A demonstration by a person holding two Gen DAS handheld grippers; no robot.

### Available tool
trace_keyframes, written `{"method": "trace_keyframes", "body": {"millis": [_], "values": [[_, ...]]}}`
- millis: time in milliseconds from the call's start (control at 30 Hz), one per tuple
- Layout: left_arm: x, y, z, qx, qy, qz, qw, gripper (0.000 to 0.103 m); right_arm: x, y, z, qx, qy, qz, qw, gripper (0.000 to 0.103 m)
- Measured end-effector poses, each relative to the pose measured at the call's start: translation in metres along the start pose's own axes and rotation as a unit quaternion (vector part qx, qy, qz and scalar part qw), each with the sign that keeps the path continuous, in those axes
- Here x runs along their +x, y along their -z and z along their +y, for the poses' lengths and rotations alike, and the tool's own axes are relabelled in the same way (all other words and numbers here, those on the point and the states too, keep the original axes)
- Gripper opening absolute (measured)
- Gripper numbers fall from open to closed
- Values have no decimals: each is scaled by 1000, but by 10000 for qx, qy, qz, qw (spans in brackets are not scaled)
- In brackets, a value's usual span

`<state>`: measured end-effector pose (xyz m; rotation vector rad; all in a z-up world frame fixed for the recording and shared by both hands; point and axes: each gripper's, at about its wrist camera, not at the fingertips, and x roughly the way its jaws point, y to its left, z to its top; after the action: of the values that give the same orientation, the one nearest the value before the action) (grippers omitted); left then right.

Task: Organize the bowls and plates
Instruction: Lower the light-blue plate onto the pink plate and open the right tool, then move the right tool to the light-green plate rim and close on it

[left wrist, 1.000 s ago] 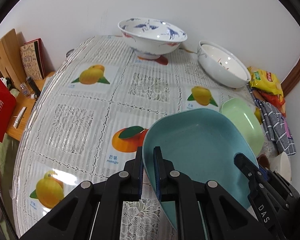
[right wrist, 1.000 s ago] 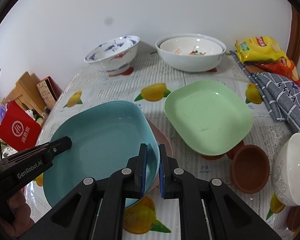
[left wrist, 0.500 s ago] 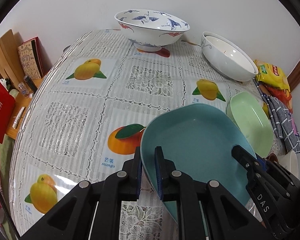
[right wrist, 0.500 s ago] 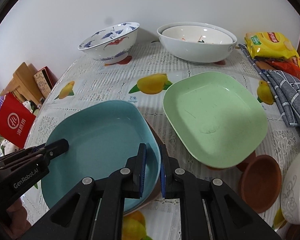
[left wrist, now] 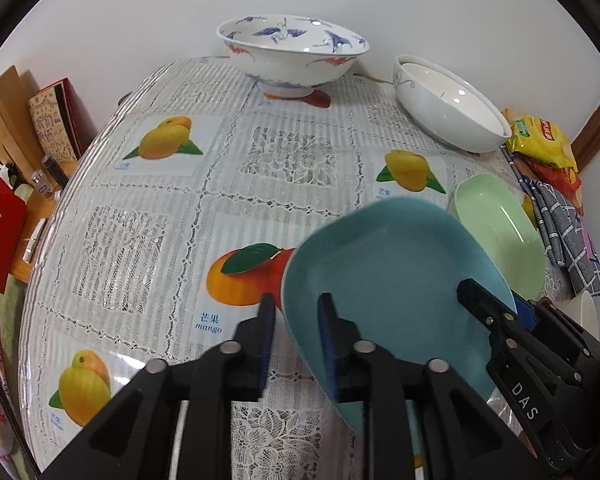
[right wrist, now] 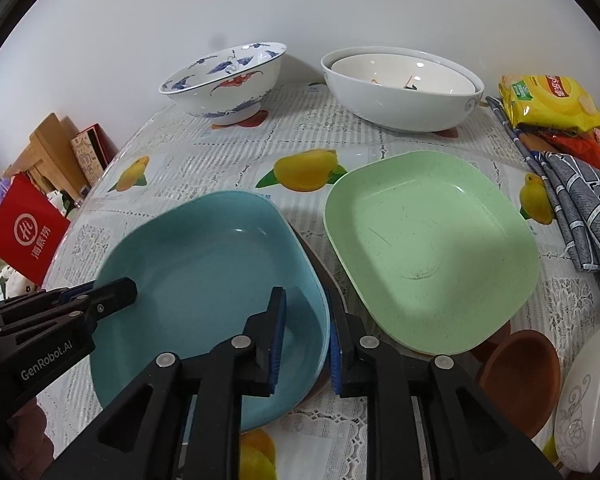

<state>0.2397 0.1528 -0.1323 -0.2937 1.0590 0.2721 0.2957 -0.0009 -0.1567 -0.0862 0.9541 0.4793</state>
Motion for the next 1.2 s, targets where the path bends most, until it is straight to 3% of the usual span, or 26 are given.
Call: {"method": "trace_keyframes", "body": {"millis": [200, 333, 467, 600, 733, 933, 1133, 1200], "values": [[-18, 2, -2, 64, -21, -106, 9999, 26, -21, 0, 3, -12, 121, -262, 9996, 42], [-34, 4, -6, 133, -1, -211, 9997, 28, -41, 1, 0, 34, 174, -398, 9991, 48], [-51, 8, -14, 222, 45, -331, 9992, 29, -64, 5, -7, 154, 308, -551, 9979, 62], [-70, 11, -25, 294, 129, -468, 9984, 29, -92, 12, -17, 222, 607, -714, 9954, 70], [-89, 15, -38, 354, 254, -616, 9971, 34, -121, 18, -30, 397, 907, -797, 9919, 87], [-111, 21, -52, 422, 385, -794, 9952, 35, -155, 30, -40, 324, 1290, -1007, 9860, 88], [-128, 25, -62, 529, 417, -1003, 9927, 35, -175, 40, -47, 370, 595, -1090, 9916, 88], [-133, 24, -65, 579, 427, -1084, 9915, 35, -179, 41, -49, 482, 560, -1180, 9903, 88]]}}
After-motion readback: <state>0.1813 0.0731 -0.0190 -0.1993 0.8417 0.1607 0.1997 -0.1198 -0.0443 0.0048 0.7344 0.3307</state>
